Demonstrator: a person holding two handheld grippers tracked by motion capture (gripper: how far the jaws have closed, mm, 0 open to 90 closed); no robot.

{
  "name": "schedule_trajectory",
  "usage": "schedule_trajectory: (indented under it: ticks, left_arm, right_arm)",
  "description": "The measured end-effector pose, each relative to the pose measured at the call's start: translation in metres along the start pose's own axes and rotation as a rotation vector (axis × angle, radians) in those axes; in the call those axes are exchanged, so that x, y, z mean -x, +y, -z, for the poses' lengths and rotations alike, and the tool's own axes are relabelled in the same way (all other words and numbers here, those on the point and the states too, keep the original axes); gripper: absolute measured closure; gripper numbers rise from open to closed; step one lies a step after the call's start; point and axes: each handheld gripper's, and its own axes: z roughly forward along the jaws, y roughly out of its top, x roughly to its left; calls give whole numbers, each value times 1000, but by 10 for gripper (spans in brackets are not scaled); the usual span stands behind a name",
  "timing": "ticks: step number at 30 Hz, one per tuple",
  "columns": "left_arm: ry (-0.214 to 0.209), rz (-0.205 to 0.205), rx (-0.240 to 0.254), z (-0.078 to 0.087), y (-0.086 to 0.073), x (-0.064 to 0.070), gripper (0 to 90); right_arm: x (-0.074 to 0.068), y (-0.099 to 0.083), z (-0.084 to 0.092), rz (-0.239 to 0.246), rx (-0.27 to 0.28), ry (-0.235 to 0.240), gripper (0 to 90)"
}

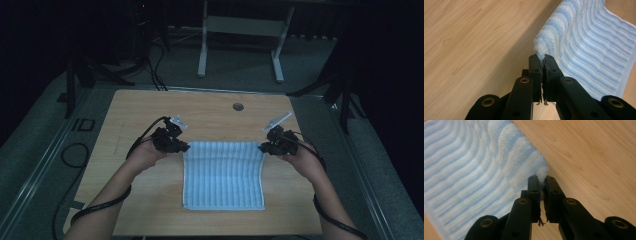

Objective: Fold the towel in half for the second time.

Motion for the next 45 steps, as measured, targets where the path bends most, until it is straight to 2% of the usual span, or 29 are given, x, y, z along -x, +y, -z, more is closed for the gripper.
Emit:
schedule_trajectory:
  ticks: [6,12,13,14,15,16,17,18,19,20,22,23,24,25,26,29,30,32,34,36,37,38,39,40,41,42,43,44,45]
  left_arm:
    - [-24,-12,0,4,-10,14,859]
    - [-51,-31,4,6,-29,30,859]
    - [-51,-31,4,6,-29,30,859]
    - [-59,-26,7,6,-34,34,859]
    - [-63,-32,7,6,-36,37,859]
    - [-74,-37,5,7,-43,45,859]
    - [-74,-37,5,7,-43,45,859]
    - [-78,-46,7,7,-47,51,858]
    - [-85,-46,3,7,-49,53,858]
    - [-93,-60,-10,6,-52,59,856]
    - [-140,-63,-18,4,-59,68,852]
    - [-167,-65,-24,3,-63,72,836]
    - [-205,-80,-34,2,-70,77,750]
    - [-205,-80,-34,2,-70,77,721]
    - [-199,-77,-36,3,-74,78,678]
    - [-195,-52,-17,3,-75,76,646]
    - [-190,-34,-5,0,-74,75,620]
    - [-193,-29,-1,-2,-73,75,620]
    - [-184,-35,0,-9,-71,79,616]
    - [-203,-40,1,-17,-69,83,599]
    - [-203,-40,1,-17,-69,83,599]
    - [-225,-57,-21,-23,-68,88,599]
    - [-225,-57,-21,-23,-68,88,599]
    - [-222,-75,-32,-29,-68,92,599]
    - [-223,-75,-38,-32,-67,93,599]
    - [-229,-72,-52,-40,-66,93,599]
    - [-229,-72,-52,-40,-66,93,599]
    - [-224,-50,-66,-49,-63,92,599]
    - [-224,-50,-66,-49,-63,92,599]
  right_arm:
    - [-15,-14,7,19,28,1,840]
    - [-36,-36,10,33,43,35,840]
    - [-36,-36,10,33,43,35,840]
    - [-42,-42,12,37,54,45,839]
    - [-42,-42,12,37,54,45,839]
    - [-49,-48,16,44,58,47,840]
    - [-49,-48,16,44,58,47,840]
    - [-56,-54,18,52,59,43,839]
    - [-56,-54,18,52,59,43,839]
    - [-62,-62,19,38,62,56,825]
    - [-65,-66,19,42,58,58,821]
    - [-70,-74,20,39,55,55,797]
    - [-77,-86,23,22,55,81,736]
    - [-77,-86,23,22,55,81,736]
    - [-80,-97,28,8,60,94,668]
    - [-81,-103,31,-6,64,84,665]
    - [-80,-103,29,-18,65,83,658]
    - [-80,-102,26,-16,59,84,658]
    - [-81,-99,18,-11,52,88,660]
    - [-84,-96,3,-9,27,101,666]
    - [-84,-96,3,-9,27,101,666]
    - [-88,-96,-3,9,5,122,664]
    - [-88,-96,-3,9,5,122,664]
    - [-90,-96,-5,16,10,127,664]
    - [-92,-96,-8,21,17,143,674]
    - [-94,-96,-15,22,3,139,705]
    - [-94,-96,-15,22,3,139,705]
    - [-92,-93,-25,10,-14,134,719]
    - [-92,-93,-25,10,-14,134,719]
